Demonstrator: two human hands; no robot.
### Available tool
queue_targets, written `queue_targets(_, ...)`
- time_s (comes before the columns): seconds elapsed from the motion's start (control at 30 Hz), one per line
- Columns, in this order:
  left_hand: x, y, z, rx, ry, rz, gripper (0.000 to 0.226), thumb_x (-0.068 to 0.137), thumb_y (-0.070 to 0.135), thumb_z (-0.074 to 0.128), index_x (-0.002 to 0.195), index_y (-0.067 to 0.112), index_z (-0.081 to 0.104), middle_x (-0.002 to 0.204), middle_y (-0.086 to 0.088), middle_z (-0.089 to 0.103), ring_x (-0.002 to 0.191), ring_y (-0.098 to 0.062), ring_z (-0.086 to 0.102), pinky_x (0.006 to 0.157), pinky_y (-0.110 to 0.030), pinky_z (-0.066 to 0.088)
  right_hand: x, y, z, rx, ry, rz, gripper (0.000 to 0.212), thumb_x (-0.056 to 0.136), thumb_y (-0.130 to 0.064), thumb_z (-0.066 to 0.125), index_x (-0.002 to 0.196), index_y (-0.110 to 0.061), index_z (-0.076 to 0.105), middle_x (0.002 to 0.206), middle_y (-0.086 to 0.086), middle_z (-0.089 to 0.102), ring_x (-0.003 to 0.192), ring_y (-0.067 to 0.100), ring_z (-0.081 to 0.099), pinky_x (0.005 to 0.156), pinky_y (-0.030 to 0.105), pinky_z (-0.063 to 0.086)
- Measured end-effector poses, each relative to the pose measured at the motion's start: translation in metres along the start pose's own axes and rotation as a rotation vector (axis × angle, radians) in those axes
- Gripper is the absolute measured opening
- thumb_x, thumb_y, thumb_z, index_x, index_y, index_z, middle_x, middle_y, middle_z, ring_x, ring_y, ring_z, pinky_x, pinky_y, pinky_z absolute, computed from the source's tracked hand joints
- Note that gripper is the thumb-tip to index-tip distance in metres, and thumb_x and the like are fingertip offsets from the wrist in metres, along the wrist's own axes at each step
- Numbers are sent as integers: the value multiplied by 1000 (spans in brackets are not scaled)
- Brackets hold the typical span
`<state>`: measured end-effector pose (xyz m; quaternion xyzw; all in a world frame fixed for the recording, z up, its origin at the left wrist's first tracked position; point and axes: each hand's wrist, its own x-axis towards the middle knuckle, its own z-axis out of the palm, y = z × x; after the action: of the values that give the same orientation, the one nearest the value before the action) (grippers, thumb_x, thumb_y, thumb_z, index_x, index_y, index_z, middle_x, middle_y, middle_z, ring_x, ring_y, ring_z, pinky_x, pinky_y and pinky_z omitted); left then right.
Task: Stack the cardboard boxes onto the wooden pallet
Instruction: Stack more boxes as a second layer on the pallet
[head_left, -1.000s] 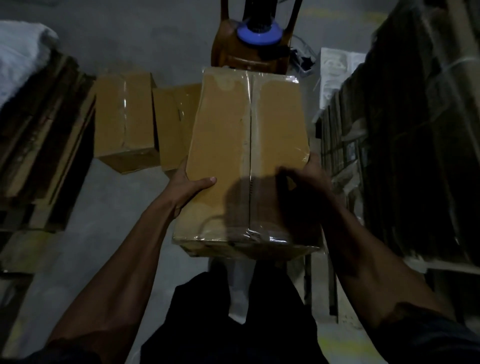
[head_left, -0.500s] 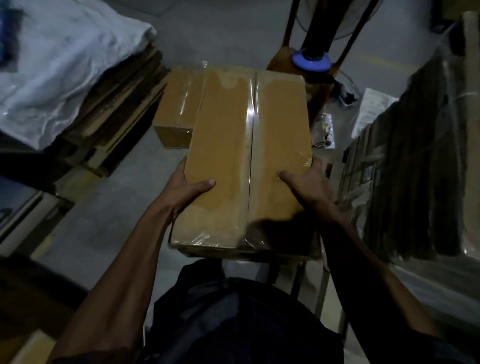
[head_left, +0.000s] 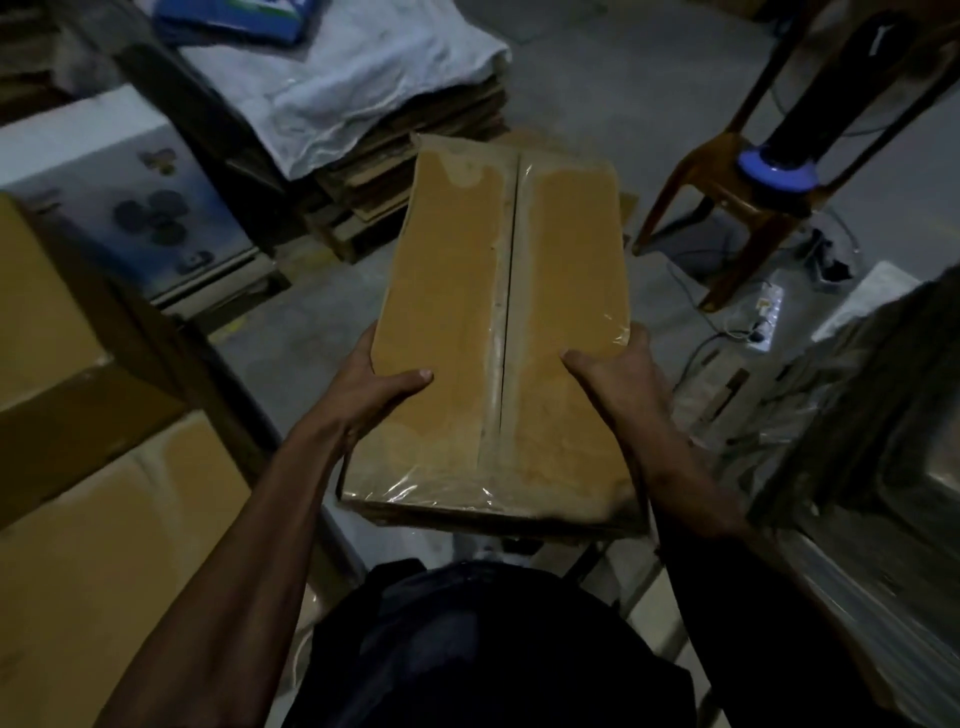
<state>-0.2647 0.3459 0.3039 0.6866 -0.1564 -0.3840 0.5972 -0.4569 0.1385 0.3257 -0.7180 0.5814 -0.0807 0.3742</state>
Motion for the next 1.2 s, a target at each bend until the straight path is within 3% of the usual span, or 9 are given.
queue_targets(0.1, -40, -19, -25, 5, 71, 0, 75, 77, 6, 81, 142, 20, 45, 119, -6, 67, 105, -21, 68, 76, -29, 59, -34, 2, 16, -31, -39, -38, 92, 64, -72, 64, 141, -36, 31, 120, 5, 63, 109, 36, 60, 97, 48, 49)
queue_targets(0.23, -101, -47, -65, -26, 125, -6, 88, 69, 13, 88, 145, 23, 43, 123, -7, 67, 107, -24, 68, 87, -44, 58, -92, 6, 42, -45, -89, -70, 92, 63, -72, 65, 140, -35, 33, 121, 6, 63, 110, 37, 60, 97, 49, 49)
queue_targets(0.43, -198, -78, -124, -62, 179, -22, 84, 77, 7, 81, 148, 24, 39, 124, -6, 65, 106, -22, 68, 76, -31, 59, -182, 10, 83, -75, -137, -114, 92, 72, -69, 69, 146, -33, 29, 127, 11, 61, 115, 39, 58, 98, 47, 48)
queue_targets(0.7, -318, -109, -174, -137, 317, -36, 79, 79, 6, 80, 145, 24, 40, 120, -3, 65, 102, -16, 68, 76, -25, 58, -277, 8, 121, -175, -204, -217, 94, 70, -73, 67, 147, -34, 29, 128, 11, 61, 115, 40, 58, 96, 46, 48)
queue_targets(1.0, -423, -154, -170, -250, 538, -19, 76, 80, 4, 78, 142, 27, 40, 120, -2, 66, 103, -16, 69, 76, -22, 57, -341, 21, 142, -213, -389, -389, 103, 54, -82, 57, 142, -36, 30, 125, 6, 63, 111, 36, 60, 95, 51, 50)
queue_targets(1.2, -495, -189, -145, -292, 714, -40, 78, 79, 6, 80, 144, 22, 40, 122, -5, 65, 107, -20, 67, 75, -22, 56, -376, 47, 152, -271, -495, -492, 88, 67, -73, 66, 141, -38, 31, 117, 3, 65, 105, 34, 62, 93, 45, 51)
